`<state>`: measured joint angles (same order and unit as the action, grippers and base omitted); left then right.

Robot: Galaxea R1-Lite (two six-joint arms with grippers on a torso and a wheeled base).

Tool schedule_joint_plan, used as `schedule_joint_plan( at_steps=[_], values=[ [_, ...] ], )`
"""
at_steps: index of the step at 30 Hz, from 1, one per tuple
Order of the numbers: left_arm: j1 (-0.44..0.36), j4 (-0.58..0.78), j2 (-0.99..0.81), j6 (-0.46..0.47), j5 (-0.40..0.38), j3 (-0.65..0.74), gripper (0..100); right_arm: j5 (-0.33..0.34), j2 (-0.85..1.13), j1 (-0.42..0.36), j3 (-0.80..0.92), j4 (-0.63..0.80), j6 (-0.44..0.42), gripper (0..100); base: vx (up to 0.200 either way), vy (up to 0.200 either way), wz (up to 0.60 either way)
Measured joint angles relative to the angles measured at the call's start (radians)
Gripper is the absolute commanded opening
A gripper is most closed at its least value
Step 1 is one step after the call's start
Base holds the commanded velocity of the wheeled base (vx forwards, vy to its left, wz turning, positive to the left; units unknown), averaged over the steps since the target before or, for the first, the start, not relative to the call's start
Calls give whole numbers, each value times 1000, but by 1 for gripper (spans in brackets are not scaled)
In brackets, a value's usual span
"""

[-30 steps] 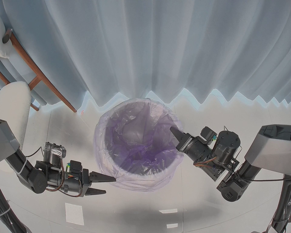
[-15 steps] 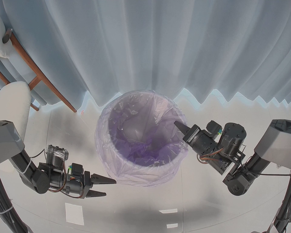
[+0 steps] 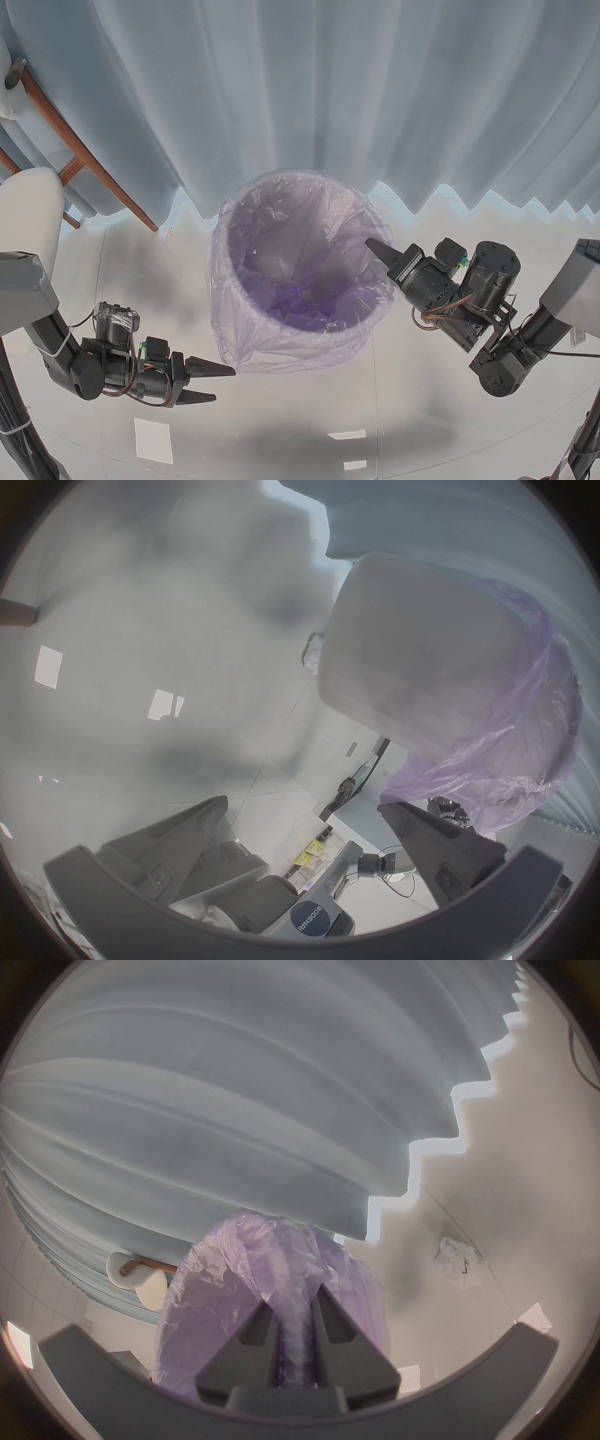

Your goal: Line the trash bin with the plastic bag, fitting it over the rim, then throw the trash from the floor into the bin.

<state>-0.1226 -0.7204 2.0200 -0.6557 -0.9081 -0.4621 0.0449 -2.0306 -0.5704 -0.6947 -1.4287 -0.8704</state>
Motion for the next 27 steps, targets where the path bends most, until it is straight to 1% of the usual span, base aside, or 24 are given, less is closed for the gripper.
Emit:
schedule_joint_plan(
  at_steps=[5,10,14,17,21,24,27],
  values=[
    [-4,-1,1,2,0,7,100,13,10,13,-5,10,-46,0,0,0,0],
    [-9,-2,-9,7,0,16,100,30,19,20,-7,50,-60,0,0,0,0],
    [-24,0,-61,4,0,37,100,31,18,21,-7,50,-59,0,0,0,0],
    [-46,5,-134,-1,0,61,100,30,17,21,-6,50,-58,0,0,0,0],
    [-113,16,-274,-12,-1,106,100,30,15,23,-8,51,-57,0,0,0,0],
    [-198,29,-385,-18,-1,143,100,30,11,25,-11,51,-57,0,0,0,0],
    [-303,50,-499,-24,-1,180,100,30,1,26,-13,51,-54,0,0,0,0]
  ],
)
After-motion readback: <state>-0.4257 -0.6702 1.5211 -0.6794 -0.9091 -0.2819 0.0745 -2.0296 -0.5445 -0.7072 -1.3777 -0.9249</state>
